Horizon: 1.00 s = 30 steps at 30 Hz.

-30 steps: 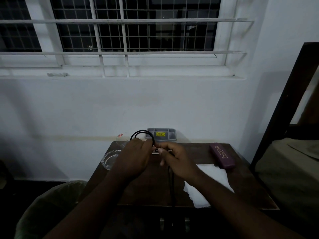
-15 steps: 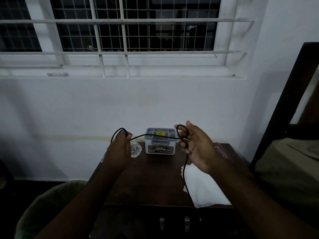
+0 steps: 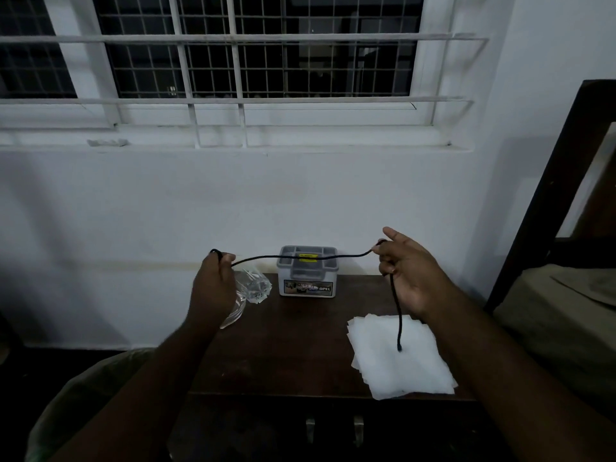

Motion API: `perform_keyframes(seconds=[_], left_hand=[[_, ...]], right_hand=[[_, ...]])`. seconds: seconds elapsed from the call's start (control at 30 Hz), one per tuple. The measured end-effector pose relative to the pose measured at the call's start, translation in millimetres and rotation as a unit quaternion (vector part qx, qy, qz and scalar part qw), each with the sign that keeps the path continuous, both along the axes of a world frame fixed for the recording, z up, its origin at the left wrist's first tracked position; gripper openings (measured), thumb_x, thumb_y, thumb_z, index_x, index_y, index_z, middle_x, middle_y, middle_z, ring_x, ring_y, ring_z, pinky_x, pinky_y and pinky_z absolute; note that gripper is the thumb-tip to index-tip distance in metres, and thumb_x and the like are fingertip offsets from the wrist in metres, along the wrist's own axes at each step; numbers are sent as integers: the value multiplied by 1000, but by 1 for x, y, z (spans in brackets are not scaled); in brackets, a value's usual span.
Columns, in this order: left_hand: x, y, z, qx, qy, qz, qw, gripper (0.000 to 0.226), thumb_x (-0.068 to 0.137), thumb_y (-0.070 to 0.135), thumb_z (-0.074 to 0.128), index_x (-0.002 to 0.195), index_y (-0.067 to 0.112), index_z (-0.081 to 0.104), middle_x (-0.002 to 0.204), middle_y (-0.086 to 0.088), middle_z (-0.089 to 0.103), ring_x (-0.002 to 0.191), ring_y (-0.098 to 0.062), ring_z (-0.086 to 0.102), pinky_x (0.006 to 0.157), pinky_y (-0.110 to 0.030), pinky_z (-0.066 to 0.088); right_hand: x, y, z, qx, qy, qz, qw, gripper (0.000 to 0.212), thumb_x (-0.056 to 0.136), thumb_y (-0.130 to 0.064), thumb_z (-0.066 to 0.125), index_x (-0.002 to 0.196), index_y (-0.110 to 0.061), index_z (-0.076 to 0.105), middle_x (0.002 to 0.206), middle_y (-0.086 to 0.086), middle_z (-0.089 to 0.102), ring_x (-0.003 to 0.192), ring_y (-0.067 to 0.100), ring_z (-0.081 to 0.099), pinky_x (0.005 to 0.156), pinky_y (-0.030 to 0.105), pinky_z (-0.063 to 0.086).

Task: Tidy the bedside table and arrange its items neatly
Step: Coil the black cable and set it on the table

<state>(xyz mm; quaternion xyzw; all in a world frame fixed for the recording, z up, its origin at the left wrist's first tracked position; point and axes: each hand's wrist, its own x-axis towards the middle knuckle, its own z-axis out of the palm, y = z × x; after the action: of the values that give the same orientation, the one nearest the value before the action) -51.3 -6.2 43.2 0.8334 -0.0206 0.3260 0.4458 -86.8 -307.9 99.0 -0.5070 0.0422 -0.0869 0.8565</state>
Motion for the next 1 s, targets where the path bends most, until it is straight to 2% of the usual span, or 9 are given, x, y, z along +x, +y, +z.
perform_keyframes(seconds=[0.13, 0.27, 0.37, 0.43, 0.53, 0.7, 0.87, 0.93, 1.0], left_hand=[[6, 17, 0, -31, -2, 50, 998, 27, 102, 13, 36, 108, 0, 59, 106, -21, 61, 100, -35, 58, 80, -32, 38], [8, 23, -4, -54, 14, 55, 997, 27, 101, 17, 37, 106, 5, 60, 102, -19, 62, 95, -34, 59, 79, -37, 41], [3, 21, 6, -90, 77, -6, 993, 26, 98, 21, 40, 97, 11, 64, 81, -10, 61, 75, -29, 61, 68, -36, 46], [-6, 15, 14, -143, 157, -133, 968, 30, 100, 17, 39, 94, 7, 66, 65, -6, 47, 52, -18, 47, 51, -26, 40], [-24, 11, 22, -294, 286, -346, 844, 33, 98, 20, 44, 89, -1, 66, 57, -1, 26, 42, -11, 28, 44, -22, 39], [-40, 8, 40, -282, 389, -525, 703, 39, 78, 42, 73, 74, 6, 58, 44, 6, 27, 34, -9, 25, 52, -29, 46], [-44, -5, 52, -375, 404, -702, 451, 36, 102, 35, 38, 83, 11, 54, 51, 7, 32, 41, -10, 24, 63, -31, 45], [-43, -14, 58, -442, 329, -721, 420, 37, 105, 32, 29, 89, 10, 53, 51, 8, 29, 42, -10, 20, 69, -30, 44], [-39, -21, 64, -528, 227, -690, 440, 38, 106, 30, 26, 88, 11, 53, 52, 4, 35, 44, -10, 28, 75, -27, 44]], right_hand=[[-1, -16, -3, -175, 8, -39, 984, 47, 78, 5, 71, 118, -19, 62, 114, 4, 59, 83, 12, 58, 59, 23, 40], [-1, -18, -6, -336, -55, -124, 932, 24, 81, -11, 76, 102, -22, 73, 101, -4, 70, 83, 7, 63, 69, 22, 45], [5, -26, -6, -411, -102, -236, 875, 10, 83, -16, 74, 90, -22, 75, 89, -6, 73, 71, 4, 63, 71, 14, 45], [8, -38, -7, -463, -130, -289, 828, 9, 84, -16, 71, 89, -23, 74, 85, -8, 71, 62, -1, 58, 67, 5, 40], [12, -60, -11, -495, -136, -329, 792, 9, 85, -16, 69, 90, -23, 74, 91, -5, 72, 65, 2, 59, 72, 11, 43], [18, -79, -16, -434, -121, -319, 834, 12, 85, -12, 69, 91, -21, 73, 95, 0, 73, 86, 15, 68, 82, 30, 53], [19, -75, -30, -418, -93, -276, 860, 16, 84, -6, 70, 86, -21, 73, 89, 1, 72, 84, 14, 67, 79, 24, 52], [18, -67, -39, -419, -58, -208, 882, 18, 83, -4, 71, 82, -22, 72, 86, -1, 73, 80, 9, 67, 70, 10, 49], [12, -56, -44, -454, -23, -126, 882, 16, 82, -13, 74, 80, -29, 74, 85, -9, 74, 76, 0, 68, 66, 9, 48]])
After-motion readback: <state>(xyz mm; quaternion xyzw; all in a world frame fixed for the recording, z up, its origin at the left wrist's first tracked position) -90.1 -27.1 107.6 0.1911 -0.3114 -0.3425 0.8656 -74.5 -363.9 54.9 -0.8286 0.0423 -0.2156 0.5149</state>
